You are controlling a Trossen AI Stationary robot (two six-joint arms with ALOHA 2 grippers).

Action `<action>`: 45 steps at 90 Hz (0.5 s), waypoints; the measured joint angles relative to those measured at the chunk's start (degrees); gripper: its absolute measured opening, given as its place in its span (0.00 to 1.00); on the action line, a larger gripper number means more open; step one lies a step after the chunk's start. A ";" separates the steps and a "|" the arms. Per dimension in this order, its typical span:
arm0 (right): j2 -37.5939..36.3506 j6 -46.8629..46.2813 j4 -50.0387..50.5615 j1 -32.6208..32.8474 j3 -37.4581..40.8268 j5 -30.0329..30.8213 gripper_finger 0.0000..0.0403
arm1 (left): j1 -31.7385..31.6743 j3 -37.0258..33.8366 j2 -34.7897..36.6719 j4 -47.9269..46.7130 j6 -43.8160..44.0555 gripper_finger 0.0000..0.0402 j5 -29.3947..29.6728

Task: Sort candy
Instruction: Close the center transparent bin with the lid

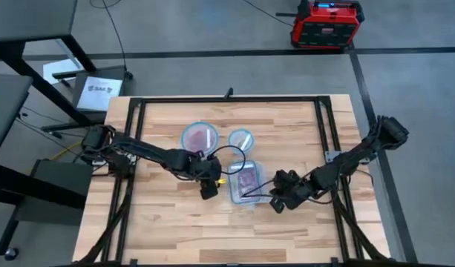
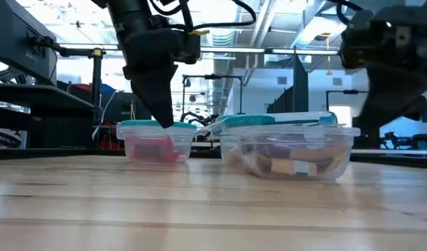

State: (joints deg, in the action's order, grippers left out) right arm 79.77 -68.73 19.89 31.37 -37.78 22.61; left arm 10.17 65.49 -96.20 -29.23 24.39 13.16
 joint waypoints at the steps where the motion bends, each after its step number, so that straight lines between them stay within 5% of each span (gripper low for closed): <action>1: 0.00 -0.56 0.69 0.08 0.00 0.00 0.00 | 0.00 0.00 0.00 0.22 -0.03 0.41 0.01; 17: 0.32 -6.82 8.66 1.77 0.02 0.04 0.00 | -0.02 0.00 -1.57 5.06 -2.49 0.41 -2.76; 45: 7.43 -3.74 -1.22 2.28 0.68 1.88 0.00 | -0.16 0.00 -4.33 11.03 -4.19 0.41 -5.02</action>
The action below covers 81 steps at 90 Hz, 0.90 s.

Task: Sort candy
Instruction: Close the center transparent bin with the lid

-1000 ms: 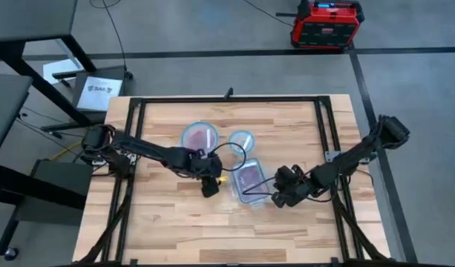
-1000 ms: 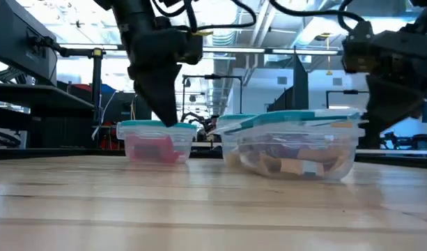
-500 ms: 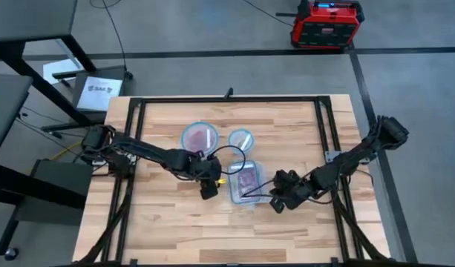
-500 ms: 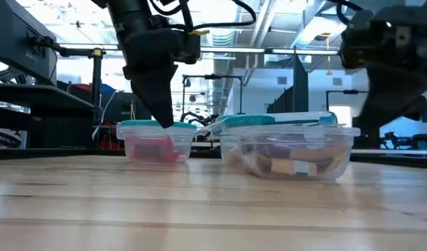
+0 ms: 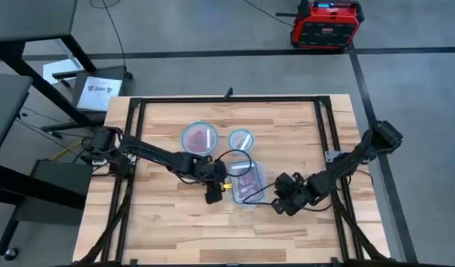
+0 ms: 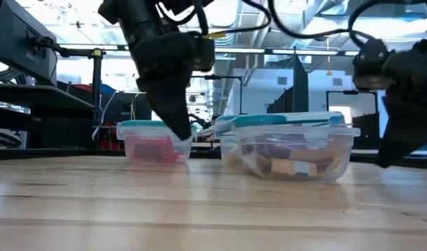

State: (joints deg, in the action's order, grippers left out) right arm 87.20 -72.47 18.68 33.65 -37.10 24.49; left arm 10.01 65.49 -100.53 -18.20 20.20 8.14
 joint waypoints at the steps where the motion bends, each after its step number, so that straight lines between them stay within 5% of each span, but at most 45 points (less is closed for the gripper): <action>1: 0.29 0.23 -0.49 -0.04 0.00 0.00 0.00 | -0.02 0.02 0.00 0.30 -0.09 0.41 -0.01; 81: 2.84 12.63 -14.56 -1.90 0.00 1.42 0.00 | -1.74 0.13 0.37 9.33 -8.65 0.41 -4.49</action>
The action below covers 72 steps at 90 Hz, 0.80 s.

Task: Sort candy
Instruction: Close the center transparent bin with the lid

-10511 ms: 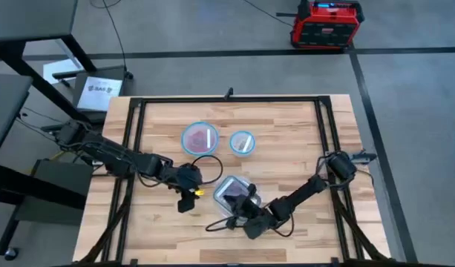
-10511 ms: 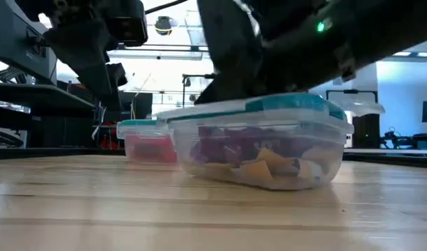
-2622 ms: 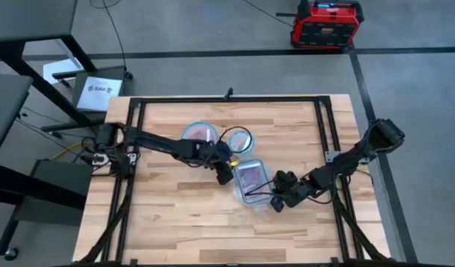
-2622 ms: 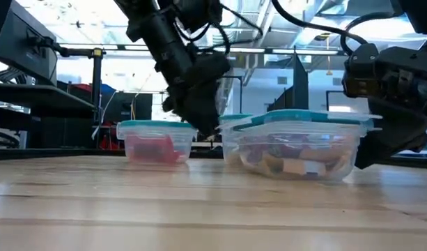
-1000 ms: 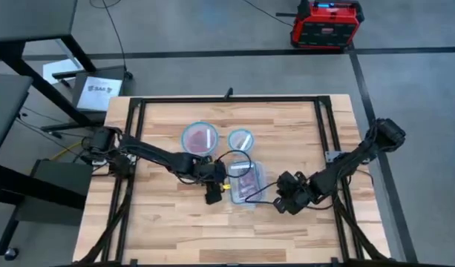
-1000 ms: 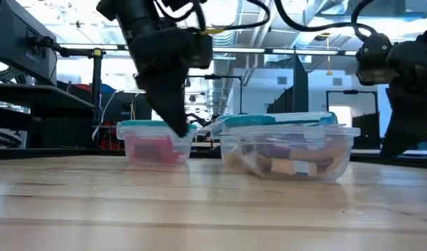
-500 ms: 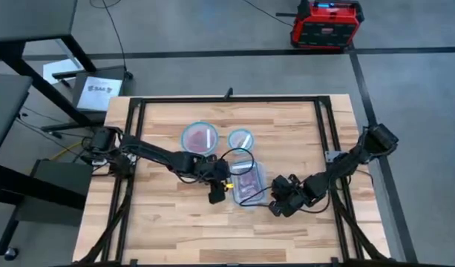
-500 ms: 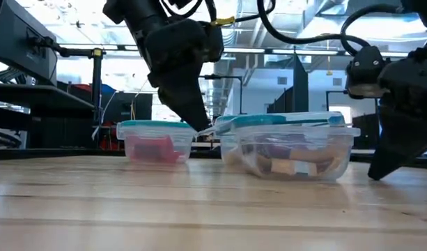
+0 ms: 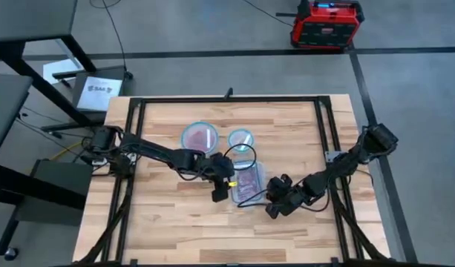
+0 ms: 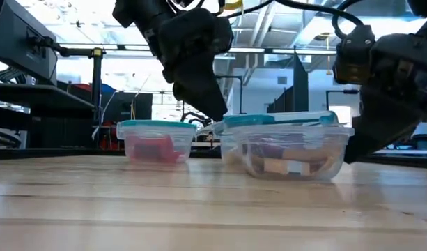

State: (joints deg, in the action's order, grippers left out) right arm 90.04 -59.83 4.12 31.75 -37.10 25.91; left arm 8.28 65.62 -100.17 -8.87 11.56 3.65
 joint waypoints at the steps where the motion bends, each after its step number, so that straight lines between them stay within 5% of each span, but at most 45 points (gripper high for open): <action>1: 0.00 0.03 0.03 0.00 0.00 0.00 0.00 | 0.05 0.09 0.03 -0.16 -0.27 0.41 -0.43; 39: 0.00 1.30 0.12 0.11 0.00 0.07 0.00 | 3.34 1.01 0.46 -16.29 1.31 0.41 1.21; 72: 0.00 1.77 0.04 0.17 0.00 0.04 0.00 | 1.79 0.22 -4.15 -10.29 0.89 0.41 2.00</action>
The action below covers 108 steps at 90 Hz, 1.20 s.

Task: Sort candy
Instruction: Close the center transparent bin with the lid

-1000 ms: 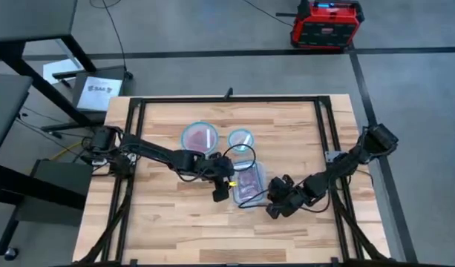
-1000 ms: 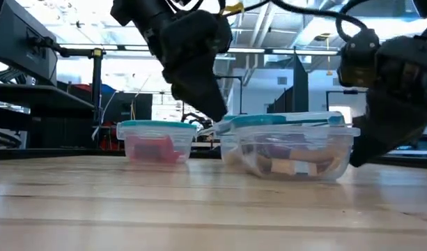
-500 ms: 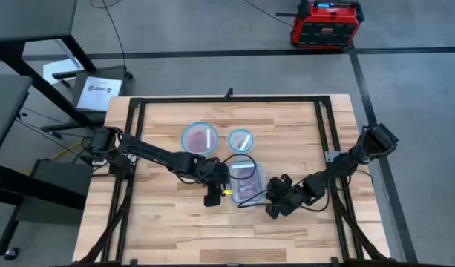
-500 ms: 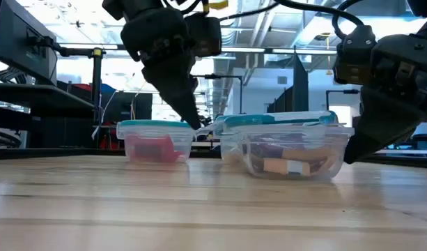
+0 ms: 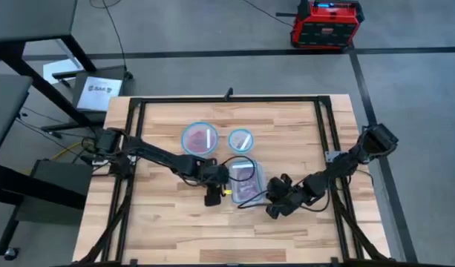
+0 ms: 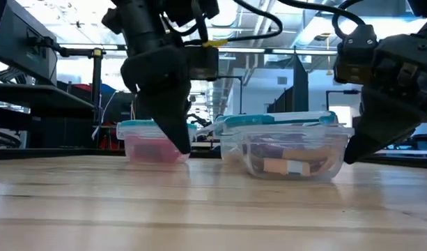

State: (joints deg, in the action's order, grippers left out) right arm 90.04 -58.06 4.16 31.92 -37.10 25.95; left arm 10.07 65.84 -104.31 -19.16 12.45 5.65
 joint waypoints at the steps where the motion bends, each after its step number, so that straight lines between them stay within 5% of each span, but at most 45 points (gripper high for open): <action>1: 0.00 0.03 0.00 0.00 0.00 -0.01 0.00 | 0.00 0.03 0.00 0.01 -0.06 0.41 0.00; 63: 0.00 0.06 -0.42 -0.02 0.00 -0.26 0.00 | 0.51 2.43 0.00 -0.85 -5.86 0.41 -0.66; 82: -0.07 0.88 -1.59 0.99 -0.07 -5.91 0.00 | 0.93 2.43 0.00 -1.32 -6.33 0.41 -0.64; 96: -1.36 -2.31 11.28 2.41 -3.10 -9.09 0.00 | 0.87 2.43 0.00 -1.87 -5.98 0.41 -0.44; 108: -3.66 -4.80 25.53 2.06 -5.86 -1.25 0.00 | 0.90 2.43 0.00 -1.88 -5.81 0.41 -0.46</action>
State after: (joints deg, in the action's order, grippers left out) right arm 86.38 -62.86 29.69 33.98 -42.97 24.70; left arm 10.96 68.27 -104.31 -21.04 6.64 5.19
